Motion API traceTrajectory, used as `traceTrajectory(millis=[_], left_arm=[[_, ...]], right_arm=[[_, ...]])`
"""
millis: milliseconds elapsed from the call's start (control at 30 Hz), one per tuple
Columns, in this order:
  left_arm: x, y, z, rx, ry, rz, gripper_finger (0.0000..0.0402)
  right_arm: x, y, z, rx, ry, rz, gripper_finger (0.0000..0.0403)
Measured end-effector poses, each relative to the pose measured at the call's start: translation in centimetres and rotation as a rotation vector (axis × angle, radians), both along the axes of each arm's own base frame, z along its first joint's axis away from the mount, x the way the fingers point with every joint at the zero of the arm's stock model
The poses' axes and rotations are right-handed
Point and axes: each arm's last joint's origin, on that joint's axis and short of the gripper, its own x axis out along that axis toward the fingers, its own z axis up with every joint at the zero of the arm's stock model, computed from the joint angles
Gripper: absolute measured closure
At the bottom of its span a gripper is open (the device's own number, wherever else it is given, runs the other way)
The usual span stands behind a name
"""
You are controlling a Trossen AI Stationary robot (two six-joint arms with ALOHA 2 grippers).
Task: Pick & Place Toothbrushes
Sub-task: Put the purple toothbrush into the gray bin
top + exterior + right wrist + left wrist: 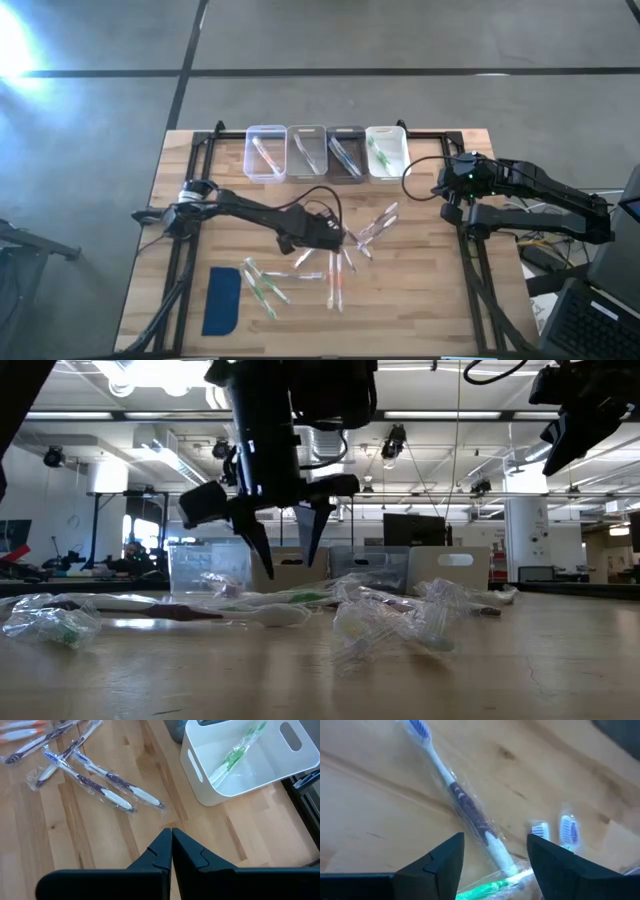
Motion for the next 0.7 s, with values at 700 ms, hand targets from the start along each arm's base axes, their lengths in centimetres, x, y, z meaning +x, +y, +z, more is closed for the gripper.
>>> traceTrajectory(millis=[700], left_arm=[[-2.0,2.6,-5.6,-0.098,0.018,0.038,0.0184]], right_arm=[[0.0,0.0,0.0,0.0,0.0,0.0,0.0394]])
